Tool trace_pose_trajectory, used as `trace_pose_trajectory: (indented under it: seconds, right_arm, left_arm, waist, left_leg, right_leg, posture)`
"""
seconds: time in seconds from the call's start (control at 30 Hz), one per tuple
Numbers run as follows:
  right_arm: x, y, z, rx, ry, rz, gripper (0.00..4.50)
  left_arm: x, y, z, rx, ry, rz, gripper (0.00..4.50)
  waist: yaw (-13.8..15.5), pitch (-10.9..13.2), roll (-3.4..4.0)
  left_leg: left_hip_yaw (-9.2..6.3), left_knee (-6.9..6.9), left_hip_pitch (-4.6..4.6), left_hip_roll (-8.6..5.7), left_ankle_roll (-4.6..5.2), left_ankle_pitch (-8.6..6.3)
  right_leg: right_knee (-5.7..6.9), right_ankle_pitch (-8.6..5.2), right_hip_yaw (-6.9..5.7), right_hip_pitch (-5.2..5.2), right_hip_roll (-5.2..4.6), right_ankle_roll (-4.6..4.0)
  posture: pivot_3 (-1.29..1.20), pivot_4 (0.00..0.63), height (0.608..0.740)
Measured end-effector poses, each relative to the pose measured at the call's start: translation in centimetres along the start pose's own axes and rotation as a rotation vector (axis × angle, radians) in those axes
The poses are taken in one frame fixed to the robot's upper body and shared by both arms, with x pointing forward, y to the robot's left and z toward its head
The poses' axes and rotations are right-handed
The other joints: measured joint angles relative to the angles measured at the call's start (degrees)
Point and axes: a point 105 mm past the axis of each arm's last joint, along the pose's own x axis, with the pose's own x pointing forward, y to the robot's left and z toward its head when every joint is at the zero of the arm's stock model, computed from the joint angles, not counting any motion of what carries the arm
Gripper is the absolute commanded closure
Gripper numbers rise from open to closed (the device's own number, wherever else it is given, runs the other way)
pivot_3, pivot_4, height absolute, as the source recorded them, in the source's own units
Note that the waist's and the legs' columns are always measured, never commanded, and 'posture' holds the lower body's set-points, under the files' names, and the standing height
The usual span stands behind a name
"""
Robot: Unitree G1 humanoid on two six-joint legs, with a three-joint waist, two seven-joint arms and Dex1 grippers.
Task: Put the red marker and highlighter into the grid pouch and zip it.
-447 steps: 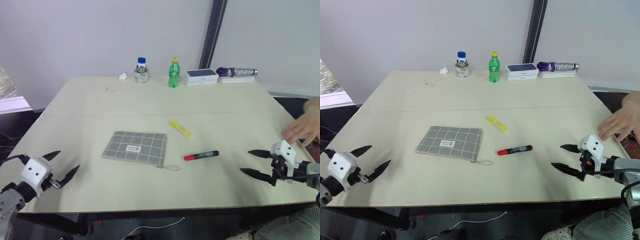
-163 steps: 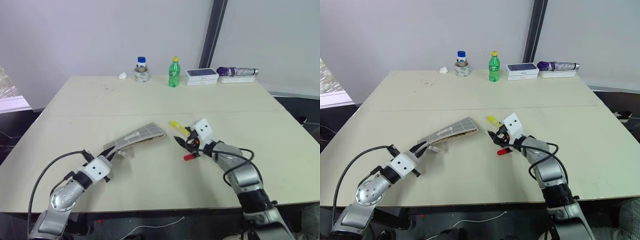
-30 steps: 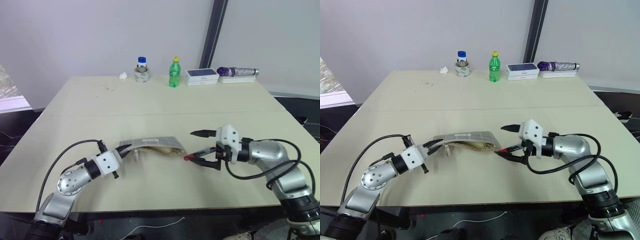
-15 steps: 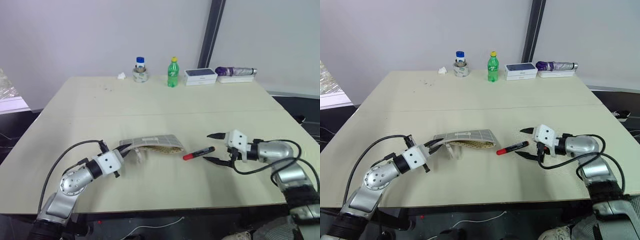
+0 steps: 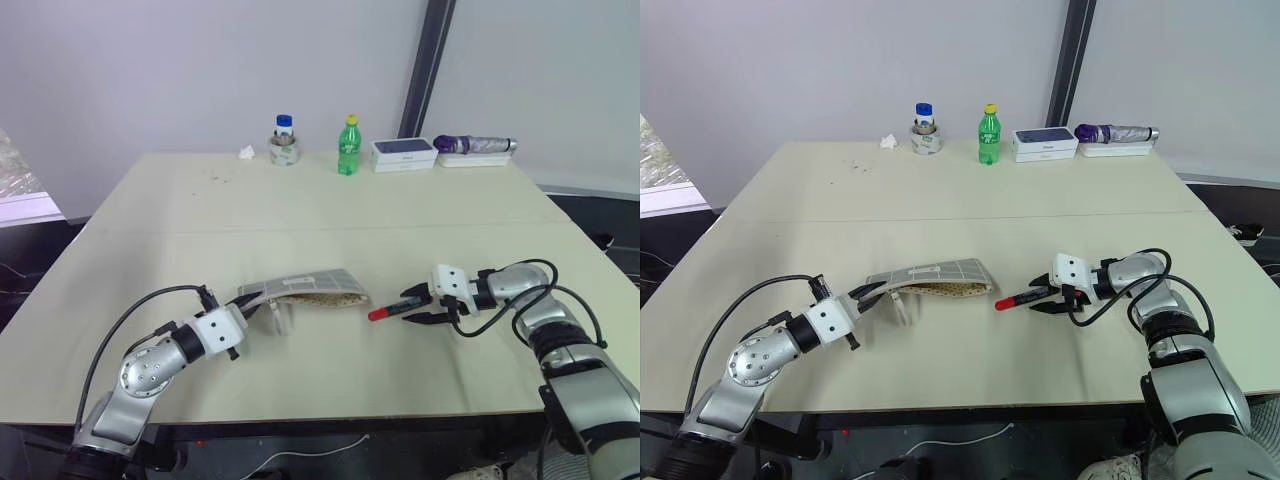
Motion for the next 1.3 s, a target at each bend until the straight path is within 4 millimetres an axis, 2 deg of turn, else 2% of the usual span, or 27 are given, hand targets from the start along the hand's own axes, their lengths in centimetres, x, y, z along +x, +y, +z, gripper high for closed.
trace_pose_trajectory:
  seconds: [0.03,0.07,0.27,0.43,0.53,0.6,0.7,0.77,0.87,1.0,1.13,1.3]
  right_arm:
    - [-0.1,-0.1,-0.1,0.011,0.001,-0.004,3.94]
    - [-0.1,-0.1,-0.1,0.012,0.0,-0.001,4.21]
    - [-0.4,0.1,0.0,0.045,-0.029,-0.004,4.21]
    - [-0.9,1.7,0.6,0.157,-0.136,0.0,4.21]
    - [-1.6,2.1,3.2,0.195,-0.241,-0.061,4.21]
    - [-1.9,2.7,6.0,0.181,-0.317,-0.099,4.21]
    - [-0.8,4.2,9.7,0.142,-0.39,-0.105,4.21]
    - [0.1,4.8,10.8,0.142,-0.409,-0.118,4.21]
    - [0.5,4.8,10.4,0.147,-0.369,-0.156,4.21]
    - [0.7,5.3,8.3,0.106,-0.239,-0.159,4.21]
    - [1.8,5.1,6.9,0.103,-0.182,-0.186,4.21]
    - [2.1,3.5,7.8,0.051,-0.203,-0.257,4.21]
  left_arm:
    - [0.0,0.0,0.0,0.0,0.0,0.002,4.5]
    - [0.0,0.0,0.0,0.001,0.001,0.003,4.5]
    - [0.1,0.1,0.3,0.008,-0.007,0.008,4.5]
    - [0.3,0.0,0.5,0.007,-0.015,0.007,4.5]
    - [0.4,-0.2,0.6,0.006,-0.02,-0.004,4.5]
    - [0.6,-0.2,0.7,0.009,-0.028,-0.01,4.5]
    - [1.1,0.0,0.9,0.017,-0.042,-0.02,4.5]
    - [1.1,-0.2,0.7,0.015,-0.041,-0.031,4.5]
    - [1.1,-0.3,0.3,0.007,-0.03,-0.038,4.5]
    - [1.5,0.0,0.4,0.012,-0.039,-0.034,4.5]
    - [1.6,-0.3,0.5,0.01,-0.044,-0.054,4.5]
    - [1.6,-0.5,0.7,0.013,-0.049,-0.065,4.5]
  waist:
    - [0.0,0.0,0.0]
    - [0.0,0.0,0.0]
    - [0.1,0.0,0.0]
    - [0.1,0.0,0.03]
    - [0.1,0.0,0.07]
    - [0.0,0.0,0.08]
    - [0.0,0.0,0.06]
    - [0.0,0.0,0.07]
    - [0.5,0.0,0.06]
    - [1.1,0.0,0.06]
    - [1.1,0.0,0.05]
    - [1.0,0.0,0.05]
  left_leg:
    - [-0.01,-0.01,0.0,0.0,0.0,0.0]
    - [-0.03,-0.01,0.01,0.0,0.0,0.0]
    - [-0.02,-0.03,0.0,-0.01,-0.01,0.0]
    - [-0.02,-0.05,-0.08,-0.01,-0.02,0.01]
    - [-0.03,-0.07,-0.11,0.0,-0.02,0.01]
    - [-0.07,-0.09,-0.11,0.01,-0.01,0.0]
    - [-0.08,-0.08,-0.09,0.0,0.0,-0.01]
    - [-0.07,-0.07,-0.1,-0.03,0.0,-0.01]
    - [-0.07,-0.03,-0.11,-0.05,0.02,-0.02]
    - [-0.03,-0.01,-0.11,-0.05,0.06,-0.04]
    - [-0.03,-0.03,-0.11,-0.05,0.04,-0.03]
    - [-0.03,-0.03,-0.11,-0.04,0.03,-0.02]
  right_leg:
    - [0.0,0.0,0.0,0.0,0.0,0.0]
    - [0.0,0.0,0.0,0.0,0.0,0.0]
    - [-0.01,0.0,0.0,-0.01,-0.02,0.0]
    - [-0.02,0.0,0.0,-0.09,-0.05,0.0]
    - [-0.01,0.0,0.0,-0.15,-0.07,0.0]
    - [-0.01,0.0,-0.01,-0.14,-0.05,0.0]
    - [-0.01,0.0,-0.02,-0.13,-0.03,0.0]
    - [-0.01,0.0,-0.01,-0.13,-0.05,0.0]
    - [-0.01,0.0,-0.02,-0.14,-0.05,0.01]
    - [-0.02,0.0,0.0,-0.14,-0.05,0.01]
    - [-0.01,0.0,0.0,-0.16,-0.01,0.01]
    - [-0.01,0.0,-0.01,-0.16,0.0,0.01]
  posture:
    - [0.0,0.15,0.74]
    - [0.0,0.15,0.74]
    - [0.0,0.15,0.74]
    - [0.0,0.15,0.74]
    - [0.0,0.15,0.74]
    - [0.0,0.15,0.74]
    - [0.0,0.15,0.74]
    - [0.0,0.15,0.74]
    - [0.0,0.15,0.74]
    - [0.0,0.15,0.74]
    - [0.0,0.15,0.74]
    - [0.0,0.15,0.74]
